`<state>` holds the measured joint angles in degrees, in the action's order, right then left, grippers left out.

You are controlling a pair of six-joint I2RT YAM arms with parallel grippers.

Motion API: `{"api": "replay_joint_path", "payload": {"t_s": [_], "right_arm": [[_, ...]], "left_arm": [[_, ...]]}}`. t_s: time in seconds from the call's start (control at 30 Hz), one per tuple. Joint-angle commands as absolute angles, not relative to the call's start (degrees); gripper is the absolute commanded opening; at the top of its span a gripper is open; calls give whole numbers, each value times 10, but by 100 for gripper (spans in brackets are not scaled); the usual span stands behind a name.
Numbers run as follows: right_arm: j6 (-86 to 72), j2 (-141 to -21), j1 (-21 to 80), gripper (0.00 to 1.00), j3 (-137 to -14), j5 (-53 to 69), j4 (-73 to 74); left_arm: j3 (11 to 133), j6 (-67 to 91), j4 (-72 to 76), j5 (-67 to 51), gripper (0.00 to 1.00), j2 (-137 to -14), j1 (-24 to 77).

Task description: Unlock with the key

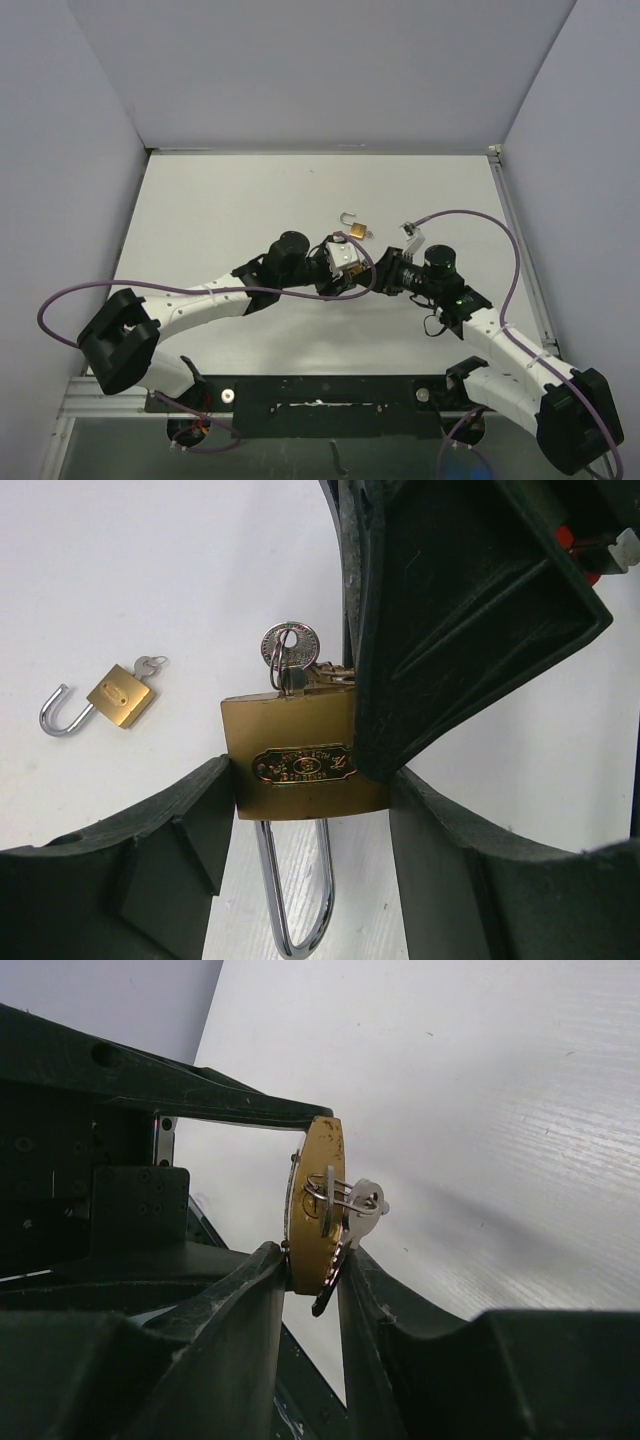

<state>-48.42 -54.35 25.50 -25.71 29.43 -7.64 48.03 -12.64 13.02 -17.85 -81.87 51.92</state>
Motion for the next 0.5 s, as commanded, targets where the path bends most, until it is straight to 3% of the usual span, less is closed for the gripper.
{"api": "replay_joint_path", "payload": {"t_s": [0.0,0.2,0.47], "right_arm": [[-480,-551,256,28,-259,293,-123],[-478,-559,255,34,-259,290,-129],[-479,-568,255,33,-258,286,-140]], "left_arm": [[500,-125,204,-221,0,-802,529],[501,-127,202,-230,0,-805,536],[505,-131,198,-236,0,-809,546]]}}
